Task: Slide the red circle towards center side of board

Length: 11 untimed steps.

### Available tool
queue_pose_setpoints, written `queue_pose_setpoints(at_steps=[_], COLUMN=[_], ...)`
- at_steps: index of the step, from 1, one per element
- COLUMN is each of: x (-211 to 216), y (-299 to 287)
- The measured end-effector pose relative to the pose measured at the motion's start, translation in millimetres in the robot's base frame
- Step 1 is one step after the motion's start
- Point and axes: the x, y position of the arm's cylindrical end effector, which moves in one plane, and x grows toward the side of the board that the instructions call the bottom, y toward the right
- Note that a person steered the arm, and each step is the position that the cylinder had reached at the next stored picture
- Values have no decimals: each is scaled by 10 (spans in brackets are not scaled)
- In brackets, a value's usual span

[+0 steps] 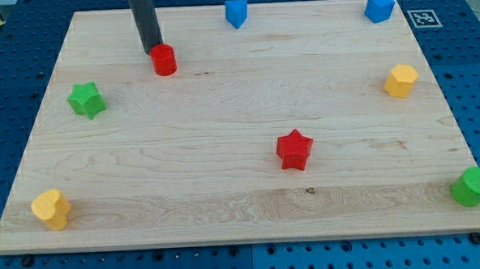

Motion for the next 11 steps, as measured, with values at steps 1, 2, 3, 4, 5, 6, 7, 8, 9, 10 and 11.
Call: queue_pose_setpoints(at_steps=[1,2,3,4,5,6,7,8,9,10,11], x=[129,151,152,267,506,554,654,464,275,409,683], y=[303,332,-26,-35,74,112,403,508,509,833,997])
